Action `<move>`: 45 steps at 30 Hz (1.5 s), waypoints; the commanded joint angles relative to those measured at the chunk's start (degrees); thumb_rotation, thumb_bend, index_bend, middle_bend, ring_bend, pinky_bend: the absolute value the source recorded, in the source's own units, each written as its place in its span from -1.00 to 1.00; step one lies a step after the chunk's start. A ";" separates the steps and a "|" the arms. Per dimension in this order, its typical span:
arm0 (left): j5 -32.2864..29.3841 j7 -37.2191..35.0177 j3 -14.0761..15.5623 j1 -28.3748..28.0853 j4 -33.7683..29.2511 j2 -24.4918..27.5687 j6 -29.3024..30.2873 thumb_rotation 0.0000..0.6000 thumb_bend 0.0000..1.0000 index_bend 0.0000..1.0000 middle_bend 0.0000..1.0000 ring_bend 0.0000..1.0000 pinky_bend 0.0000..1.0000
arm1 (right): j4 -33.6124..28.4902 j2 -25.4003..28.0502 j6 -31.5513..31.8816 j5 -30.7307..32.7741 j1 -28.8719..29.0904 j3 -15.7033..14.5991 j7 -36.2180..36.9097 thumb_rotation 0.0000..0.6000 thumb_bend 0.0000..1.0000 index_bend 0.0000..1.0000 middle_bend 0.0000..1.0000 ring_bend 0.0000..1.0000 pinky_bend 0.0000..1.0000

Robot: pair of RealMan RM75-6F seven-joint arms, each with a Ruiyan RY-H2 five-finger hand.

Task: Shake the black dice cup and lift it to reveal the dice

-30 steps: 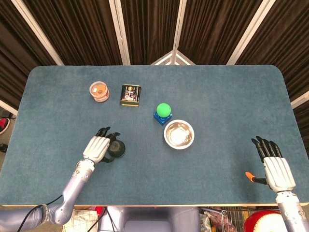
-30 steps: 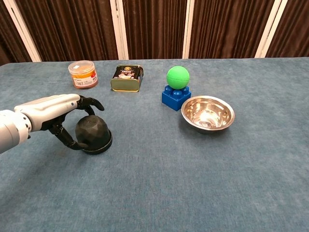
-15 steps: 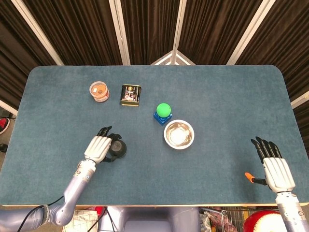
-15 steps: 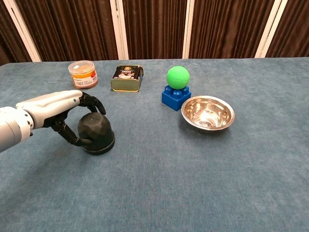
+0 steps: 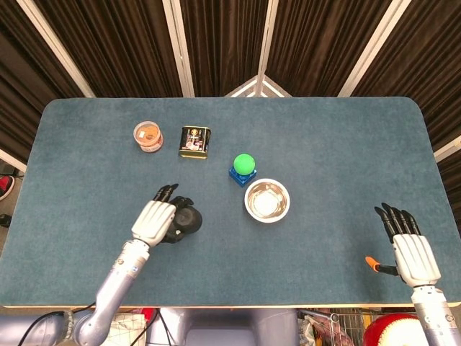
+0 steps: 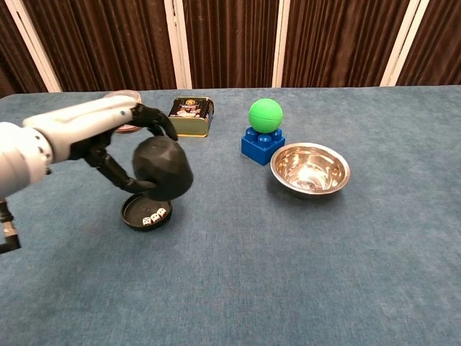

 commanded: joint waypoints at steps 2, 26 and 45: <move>-3.23 1.00 -1.75 -2.43 4.56 -5.66 -0.70 1.00 -0.14 -0.44 -0.35 -1.00 -1.00 | 0.36 -0.11 -0.23 0.22 0.09 0.09 0.27 1.00 -0.63 -0.94 -1.00 -0.97 -1.00; -5.79 1.24 -1.63 -6.17 10.01 -11.13 -4.51 1.00 -0.52 -0.92 -1.00 -1.00 -1.00 | 0.50 -0.69 -0.24 0.37 0.34 0.45 -0.11 1.00 -0.63 -0.94 -1.00 -0.97 -1.00; 24.72 3.18 18.25 19.56 0.70 13.51 38.65 1.00 -0.49 -0.69 -0.87 -1.00 -0.98 | 1.88 -1.22 1.66 -0.11 -0.13 0.92 -0.35 1.00 -0.63 -0.94 -1.00 -0.97 -1.00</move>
